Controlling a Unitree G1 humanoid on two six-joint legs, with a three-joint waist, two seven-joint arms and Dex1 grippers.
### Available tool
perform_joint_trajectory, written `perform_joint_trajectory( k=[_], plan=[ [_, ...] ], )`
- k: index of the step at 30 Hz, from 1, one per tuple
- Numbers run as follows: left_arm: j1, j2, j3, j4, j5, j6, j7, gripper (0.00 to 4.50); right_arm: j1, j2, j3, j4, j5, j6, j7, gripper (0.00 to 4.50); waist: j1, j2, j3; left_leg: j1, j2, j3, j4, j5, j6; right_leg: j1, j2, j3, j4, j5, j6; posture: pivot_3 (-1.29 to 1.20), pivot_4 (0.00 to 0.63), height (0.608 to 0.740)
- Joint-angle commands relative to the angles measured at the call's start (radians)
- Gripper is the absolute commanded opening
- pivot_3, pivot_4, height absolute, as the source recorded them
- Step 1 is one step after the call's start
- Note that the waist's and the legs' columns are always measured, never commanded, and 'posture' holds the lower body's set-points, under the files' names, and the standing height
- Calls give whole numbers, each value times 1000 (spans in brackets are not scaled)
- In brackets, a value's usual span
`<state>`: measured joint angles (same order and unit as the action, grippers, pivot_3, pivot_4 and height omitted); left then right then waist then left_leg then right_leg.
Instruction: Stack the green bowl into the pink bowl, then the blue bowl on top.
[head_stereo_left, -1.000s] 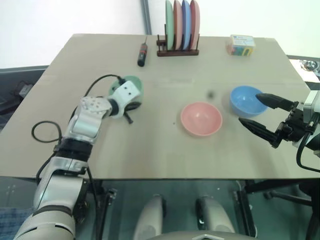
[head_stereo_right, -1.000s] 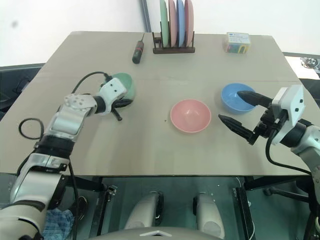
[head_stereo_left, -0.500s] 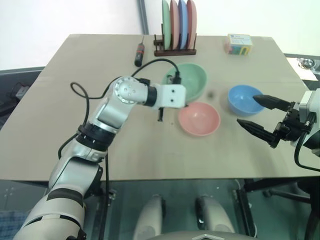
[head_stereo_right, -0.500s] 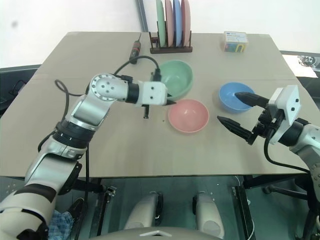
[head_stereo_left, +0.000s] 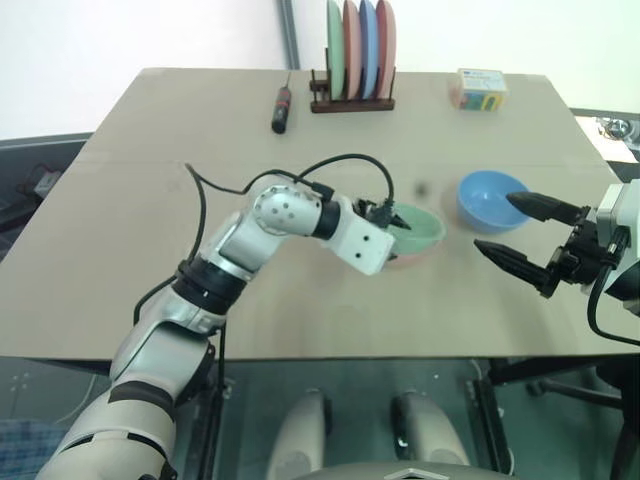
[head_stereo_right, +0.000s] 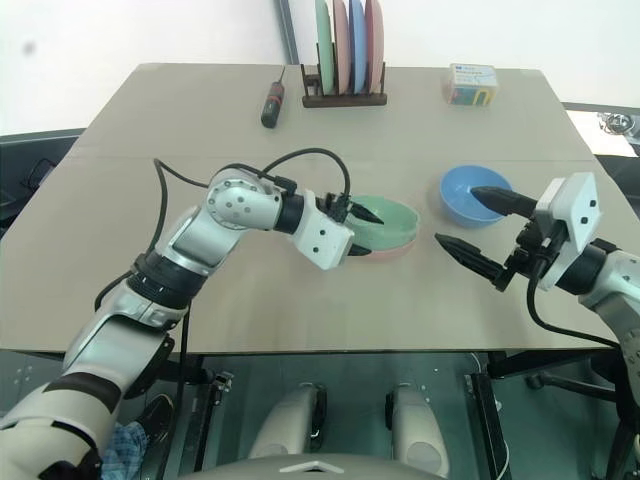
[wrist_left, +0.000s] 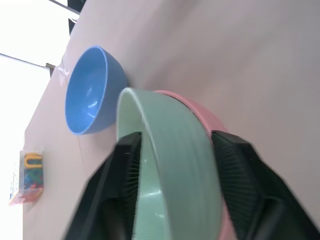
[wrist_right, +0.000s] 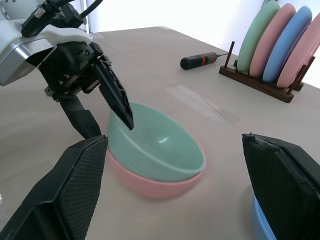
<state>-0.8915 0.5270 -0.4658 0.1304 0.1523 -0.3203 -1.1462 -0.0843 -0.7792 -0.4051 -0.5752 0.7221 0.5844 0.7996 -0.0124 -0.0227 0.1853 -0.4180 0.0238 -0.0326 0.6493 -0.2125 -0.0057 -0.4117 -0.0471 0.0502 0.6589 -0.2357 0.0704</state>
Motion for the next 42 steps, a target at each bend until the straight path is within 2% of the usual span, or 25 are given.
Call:
perform_joint_trajectory(
  k=[1, 3, 9, 12, 17, 26, 34, 38, 39, 40, 41, 42],
  plan=[
    [-38, -55, 85, 31, -54, -6, 80, 3836, -24, -27, 9, -4, -21, -8, -19, 4500, 0, 0, 0, 0, 0, 0, 0, 0, 0, 0, 0, 0, 0, 0, 0, 0, 150, 740],
    [-32, -89, 133, 37, -131, 37, 88, 4434, -41, -42, 34, 30, -68, 0, -42, 4500, -1, 0, 0, 0, 0, 0, 1, 0, 0, 0, 0, 0, 0, 0, 0, 0, 150, 740],
    [10, -152, 338, -4, -356, 375, 203, 4434, -129, -101, 151, 195, -253, -63, -50, 4500, -5, 0, 0, 1, 0, 0, 1, 0, 0, 0, 0, 0, 2, 0, 0, 0, 150, 740],
    [61, -121, 447, -73, -486, 559, 231, 4434, -225, -112, 230, 306, -325, -86, -33, 4500, -18, 1, 0, 2, 0, 1, 1, 0, 0, 0, 0, 1, 2, 0, 1, 0, 150, 740],
    [203, -50, 582, -244, -668, 748, 242, 4434, -373, -93, 348, 491, -434, -139, -4, 4500, -27, 0, 0, 2, 0, 0, 0, 0, 0, 0, 0, 1, 2, 1, -2, 0, 150, 740],
    [574, 82, 791, -468, -905, 853, 182, 4434, -592, -21, 538, 821, -588, -279, 133, 4500, -29, 1, 1, 2, 1, 1, 0, 0, 0, -1, 0, 1, 2, 2, -3, 0, 150, 740],
    [767, 143, 872, -547, -968, 814, 113, 4434, -741, 64, 613, 1177, -722, -420, 147, 4500, -21, 1, 1, 2, 0, 1, 0, 0, 0, 0, -1, 1, 1, 2, -4, 0, 150, 740],
    [842, 142, 916, -561, -1011, 781, 59, 4500, -806, 96, 632, 1325, -776, -486, 145, 3381, -31, 1, 1, 2, 0, 1, 0, 0, 0, 0, -1, 1, 1, 2, -4, 0, 150, 740],
    [854, 142, 917, -563, -1010, 771, 52, 4500, -813, 99, 631, 1344, -784, -500, 152, 2848, -31, 1, 1, 2, 0, 2, -1, 0, 0, -1, -1, 1, 1, 2, -4, 0, 150, 740],
    [862, 144, 917, -564, -1010, 764, 50, 4500, -819, 102, 630, 1360, -789, -511, 157, 2564, -31, 1, 1, 3, 1, 2, -1, 0, 0, 0, -1, 1, 2, 2, -4, 0, 150, 740],
    [870, 145, 913, -561, -1000, 752, 45, 4500, -825, 104, 629, 1376, -796, -521, 161, 1954, -30, 1, 1, 2, 1, 1, -1, 0, 0, 0, 0, 1, 2, 2, -4, 0, 150, 740],
    [874, 146, 910, -557, -989, 741, 43, 4500, -830, 105, 629, 1391, -802, -531, 166, 1720, -30, 1, 1, 3, 0, 2, -1, 0, 0, 0, 0, 1, 2, 2, -4, 0, 150, 740]
  ],
)
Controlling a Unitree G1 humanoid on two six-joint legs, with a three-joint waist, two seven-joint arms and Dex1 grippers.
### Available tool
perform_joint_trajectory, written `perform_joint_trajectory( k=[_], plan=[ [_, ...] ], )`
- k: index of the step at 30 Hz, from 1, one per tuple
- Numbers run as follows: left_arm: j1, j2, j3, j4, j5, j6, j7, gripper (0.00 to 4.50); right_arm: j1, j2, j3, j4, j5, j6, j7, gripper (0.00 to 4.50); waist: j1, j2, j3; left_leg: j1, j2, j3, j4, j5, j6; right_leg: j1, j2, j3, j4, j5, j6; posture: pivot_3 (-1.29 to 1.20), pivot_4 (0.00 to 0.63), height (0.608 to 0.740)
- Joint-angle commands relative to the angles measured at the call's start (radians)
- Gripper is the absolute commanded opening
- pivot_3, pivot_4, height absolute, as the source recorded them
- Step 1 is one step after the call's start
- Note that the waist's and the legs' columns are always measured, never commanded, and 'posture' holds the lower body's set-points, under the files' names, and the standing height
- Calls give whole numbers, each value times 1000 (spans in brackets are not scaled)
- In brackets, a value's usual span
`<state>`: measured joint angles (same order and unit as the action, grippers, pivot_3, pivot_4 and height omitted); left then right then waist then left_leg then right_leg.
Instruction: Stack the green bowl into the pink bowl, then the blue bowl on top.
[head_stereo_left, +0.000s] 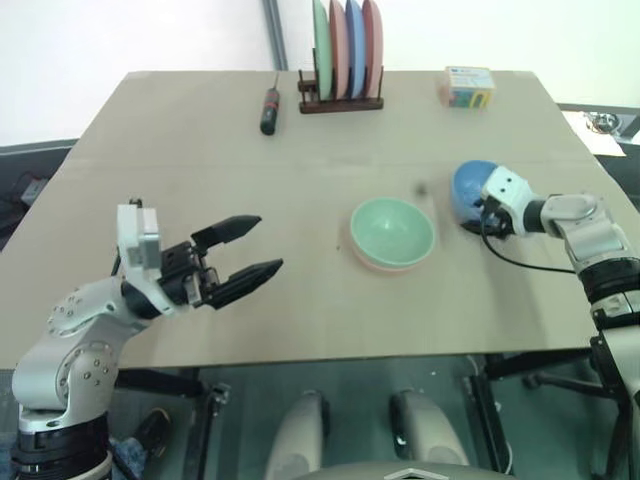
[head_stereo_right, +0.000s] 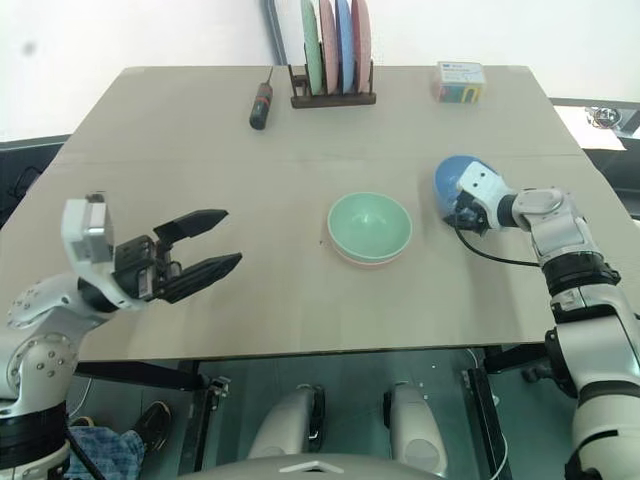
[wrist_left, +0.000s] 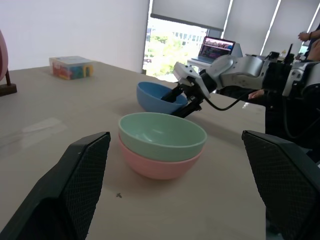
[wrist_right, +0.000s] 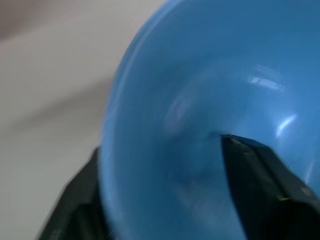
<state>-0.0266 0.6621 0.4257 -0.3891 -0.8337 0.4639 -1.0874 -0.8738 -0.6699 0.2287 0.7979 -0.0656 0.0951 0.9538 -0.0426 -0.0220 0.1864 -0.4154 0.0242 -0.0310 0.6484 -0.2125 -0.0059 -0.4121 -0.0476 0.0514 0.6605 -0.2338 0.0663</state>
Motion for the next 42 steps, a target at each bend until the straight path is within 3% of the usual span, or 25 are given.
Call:
perform_joint_trajectory(
  k=[1, 4, 5, 6, 16, 24, 29, 37, 42],
  plan=[
    [12, 12, 14, -35, 4, -50, -18, 4500, -44, -4, -6, 29, -20, -50, 15, 1263, 0, 0, 0, 0, 0, 0, 0, 0, 0, 0, 0, 0, 0, 0, 0, 0, 150, 740],
    [13, 15, 4, -28, 13, -69, -28, 4500, -53, -4, -10, 48, -31, -67, 26, 678, 1, 0, 0, 0, 0, 0, 0, 0, 0, 0, 0, 0, 0, 0, 0, 0, 150, 740],
    [12, 16, 1, -25, 15, -78, -33, 4500, -55, -4, -11, 53, -34, -72, 29, 215, 0, 0, 0, 0, 0, 0, 0, 0, 0, 0, 0, 0, 0, 0, 0, 0, 150, 740],
    [10, 15, -1, -22, 15, -85, -36, 4500, -57, -4, -13, 57, -36, -76, 33, 54, 0, 0, 0, 0, 0, 0, 0, 0, 0, 0, 0, 0, 0, 0, 0, 0, 150, 740],
    [-43, -14, -8, 24, 11, -138, -32, 4500, -33, -26, -32, -4, -31, -84, 87, 23, 1, 0, 0, 0, 0, 0, 0, 0, 0, 0, 0, 0, 0, 0, 0, 0, 150, 740],
    [-37, -17, -23, 30, 17, -167, -41, 4500, 13, -83, -67, -453, 103, 13, 284, 23, -1, 3, 2, 0, 0, 1, 0, 0, 0, -1, 0, 1, 0, 0, 0, 0, 150, 740],
    [-46, -9, -37, 52, 30, -181, -58, 4500, 12, -88, -61, -803, 214, 220, 339, 23, 2, 3, 2, 0, 1, 0, -1, 0, 0, -1, 0, 0, 0, 0, 0, 0, 150, 740],
    [-82, 1, -54, 82, 38, -183, -66, 4500, 34, -65, -10, -1000, 234, 289, 319, 23, 6, 3, 2, -1, 1, -1, 0, 0, 0, -1, 0, -1, 0, 0, 0, 0, 150, 740],
    [-83, -3, -56, 83, 42, -183, -63, 4500, 32, -80, -12, -985, 224, 283, 315, 1958, 5, 3, 2, -1, 1, -1, 0, 0, 0, -1, 0, -1, 0, 0, 0, 0, 150, 740]
  ],
)
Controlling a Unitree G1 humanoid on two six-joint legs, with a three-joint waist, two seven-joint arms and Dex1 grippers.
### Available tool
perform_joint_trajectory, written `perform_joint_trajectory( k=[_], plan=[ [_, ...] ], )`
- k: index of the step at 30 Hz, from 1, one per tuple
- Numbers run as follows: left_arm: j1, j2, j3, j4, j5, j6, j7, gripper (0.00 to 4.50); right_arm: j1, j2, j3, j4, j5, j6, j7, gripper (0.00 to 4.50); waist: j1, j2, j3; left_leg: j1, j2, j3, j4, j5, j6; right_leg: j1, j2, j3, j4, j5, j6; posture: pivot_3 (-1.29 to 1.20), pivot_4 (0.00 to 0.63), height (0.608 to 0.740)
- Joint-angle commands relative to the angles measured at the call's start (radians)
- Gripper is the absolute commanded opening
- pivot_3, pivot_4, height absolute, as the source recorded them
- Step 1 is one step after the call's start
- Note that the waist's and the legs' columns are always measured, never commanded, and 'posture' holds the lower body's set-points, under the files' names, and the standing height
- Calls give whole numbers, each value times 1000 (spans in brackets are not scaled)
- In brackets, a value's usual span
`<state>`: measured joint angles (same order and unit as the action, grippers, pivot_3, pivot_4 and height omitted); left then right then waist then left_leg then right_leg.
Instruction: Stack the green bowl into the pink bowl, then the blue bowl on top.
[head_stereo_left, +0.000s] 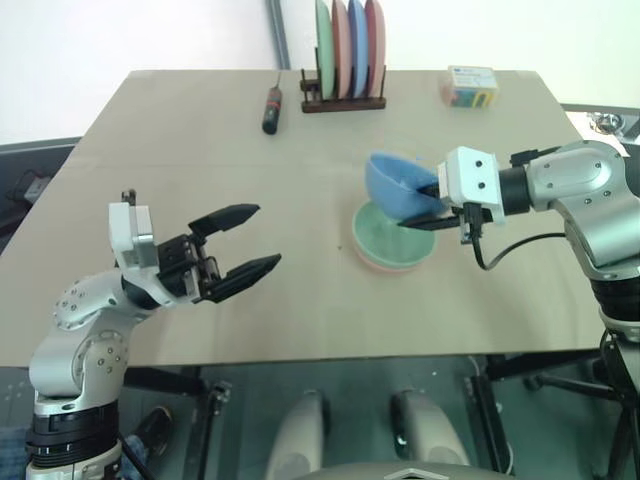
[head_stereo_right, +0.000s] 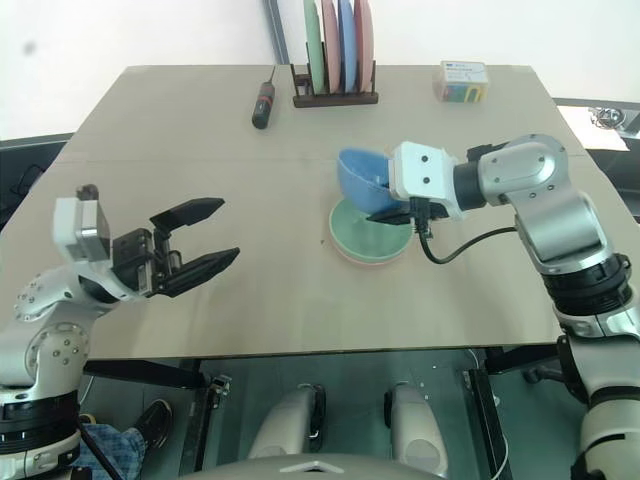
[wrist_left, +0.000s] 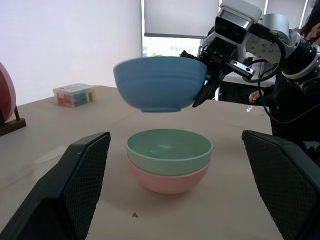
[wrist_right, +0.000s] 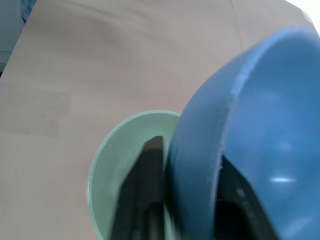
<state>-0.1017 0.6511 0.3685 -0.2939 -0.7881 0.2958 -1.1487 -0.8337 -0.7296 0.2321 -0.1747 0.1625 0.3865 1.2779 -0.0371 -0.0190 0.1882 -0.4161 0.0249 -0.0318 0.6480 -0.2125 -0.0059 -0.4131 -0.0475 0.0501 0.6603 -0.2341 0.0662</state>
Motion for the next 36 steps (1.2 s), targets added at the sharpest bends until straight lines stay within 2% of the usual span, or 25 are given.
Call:
perform_joint_trajectory(
  k=[1, 3, 10, 12, 15, 22, 28, 36],
  plan=[
    [-9, 8, 1, -12, -3, -15, 0, 4500, -8, -20, -20, -10, -9, 1, -23, 2298, 0, 0, 0, 0, 0, 0, 0, 0, 0, 0, 0, 0, 0, 0, 0, 0, 150, 740],
    [-9, 9, -4, -11, 4, -11, 11, 4500, -1, -40, -23, -24, 6, 35, -6, 2880, -1, 0, 0, 0, 0, 0, 0, 0, 0, 0, 0, 0, 0, 0, 0, 0, 150, 740],
    [28, 13, 0, -32, 42, 15, 106, 4500, 68, -65, -125, -40, 79, 125, -58, 2880, 0, 0, 0, 0, 0, 0, 0, 0, 0, 0, 0, 0, 0, 0, 0, 0, 150, 740],
    [50, 20, 9, -51, 56, 57, 176, 4500, 119, -75, -194, -47, 123, 150, -80, 2880, 0, 0, 0, 0, 0, 0, 0, 0, 0, 0, 0, 0, 0, 0, 0, 0, 150, 740],
    [146, 10, 39, -119, 107, 93, 297, 4500, 278, -65, -392, -12, 193, 98, -130, 2880, 2, -2, -1, 0, 0, 0, 0, 0, 0, 0, 0, 0, 0, 0, 0, 0, 150, 740],
    [229, -16, 85, -179, 142, 57, 397, 4500, 556, -54, -643, 23, 309, -64, -96, 2880, 10, -3, -1, 1, 0, 1, -1, 0, 0, 1, -1, 0, -2, -2, -3, 0, 150, 740],
    [253, -16, 97, -184, 144, 39, 407, 4500, 703, -62, -752, 49, 395, -95, -63, 2880, 5, -3, -2, 2, 0, 2, -1, 0, 0, 2, -1, 2, -2, -4, 0, 0, 150, 740],
    [231, 1, 88, -156, 143, 27, 382, 4500, 800, -67, -802, 149, 420, -173, -35, 2880, 5, -3, -2, 2, 0, 3, -1, 0, 0, 2, -1, 3, -2, -4, 0, 0, 150, 740]
  ],
)
